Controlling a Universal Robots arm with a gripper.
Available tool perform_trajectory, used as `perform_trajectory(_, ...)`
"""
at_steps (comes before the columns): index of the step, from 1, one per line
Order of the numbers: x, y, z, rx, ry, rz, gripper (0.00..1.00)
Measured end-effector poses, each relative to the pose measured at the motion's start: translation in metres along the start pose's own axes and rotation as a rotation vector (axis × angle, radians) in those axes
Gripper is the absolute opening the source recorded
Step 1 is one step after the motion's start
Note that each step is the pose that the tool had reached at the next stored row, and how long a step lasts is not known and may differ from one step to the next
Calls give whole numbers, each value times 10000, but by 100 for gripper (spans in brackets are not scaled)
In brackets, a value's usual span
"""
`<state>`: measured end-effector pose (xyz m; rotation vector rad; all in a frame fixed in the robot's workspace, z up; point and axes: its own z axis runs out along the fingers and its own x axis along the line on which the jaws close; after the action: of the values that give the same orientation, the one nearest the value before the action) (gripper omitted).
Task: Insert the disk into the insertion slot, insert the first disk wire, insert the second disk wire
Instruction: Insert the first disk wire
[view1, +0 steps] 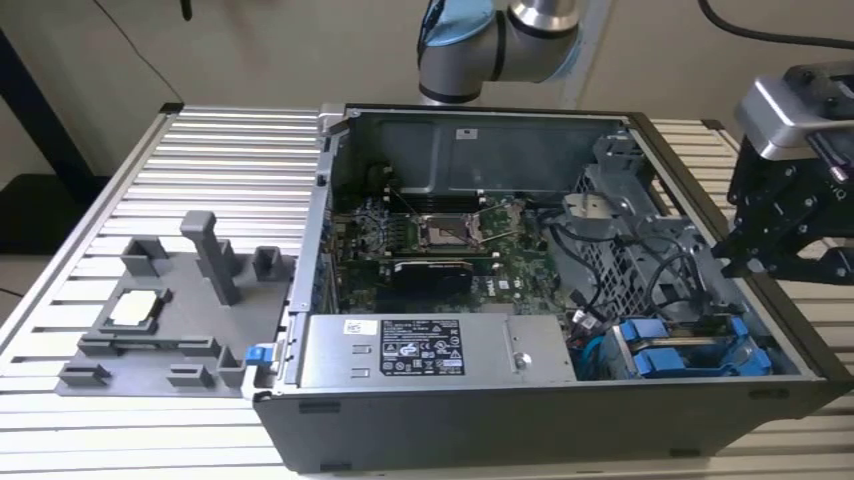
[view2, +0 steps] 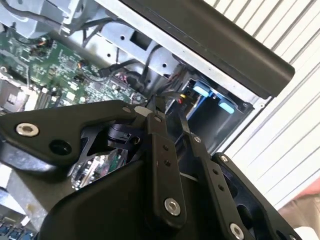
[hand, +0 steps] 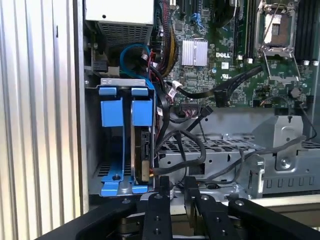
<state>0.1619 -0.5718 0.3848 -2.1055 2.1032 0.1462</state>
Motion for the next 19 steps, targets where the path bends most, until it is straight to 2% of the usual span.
perform_trajectory(2,0,1,-1,-141,-5,10,27)
perform_trajectory(4,-6,8,1,-208,-9,11,27)
perform_trajectory(9,-55,57,7,-215,-16,-4,27)
perform_trajectory(14,-122,112,17,-219,-54,-21,27)
perform_trajectory(16,-128,131,17,-223,-119,-47,27)
perform_trajectory(17,-129,139,17,-228,-181,-73,27)
perform_trajectory(18,-129,145,17,-235,-270,-105,27)
perform_trajectory(19,-129,152,17,-241,-389,-138,27)
